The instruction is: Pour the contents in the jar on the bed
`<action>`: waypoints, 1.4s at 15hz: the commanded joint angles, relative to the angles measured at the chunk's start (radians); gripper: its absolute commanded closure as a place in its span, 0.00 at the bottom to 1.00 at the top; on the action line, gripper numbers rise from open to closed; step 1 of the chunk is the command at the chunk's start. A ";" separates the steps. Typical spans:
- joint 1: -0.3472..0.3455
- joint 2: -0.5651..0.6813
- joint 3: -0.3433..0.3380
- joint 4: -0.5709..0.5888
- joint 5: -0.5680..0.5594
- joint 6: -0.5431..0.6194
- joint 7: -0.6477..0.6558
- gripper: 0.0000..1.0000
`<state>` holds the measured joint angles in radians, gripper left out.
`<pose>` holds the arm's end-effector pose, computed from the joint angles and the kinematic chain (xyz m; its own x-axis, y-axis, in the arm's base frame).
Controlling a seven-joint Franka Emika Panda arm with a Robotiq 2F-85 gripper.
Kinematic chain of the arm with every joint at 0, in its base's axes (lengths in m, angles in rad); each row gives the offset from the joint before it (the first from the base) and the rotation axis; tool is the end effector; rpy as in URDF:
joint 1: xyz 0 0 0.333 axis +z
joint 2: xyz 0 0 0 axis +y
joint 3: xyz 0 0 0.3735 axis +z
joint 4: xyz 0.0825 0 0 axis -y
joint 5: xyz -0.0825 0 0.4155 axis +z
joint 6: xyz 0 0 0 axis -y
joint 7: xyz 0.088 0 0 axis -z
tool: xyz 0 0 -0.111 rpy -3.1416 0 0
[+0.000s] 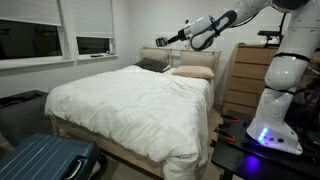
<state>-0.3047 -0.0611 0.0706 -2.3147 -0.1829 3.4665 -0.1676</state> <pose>0.5573 -0.1098 0.5545 0.3863 0.2551 0.8864 -0.0527 -0.9533 0.2974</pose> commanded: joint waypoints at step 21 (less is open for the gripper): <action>0.146 0.000 -0.185 0.152 0.012 -0.010 0.013 0.30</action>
<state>-0.1742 -0.0606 -0.1012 -2.1638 -0.1756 3.4598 -0.1500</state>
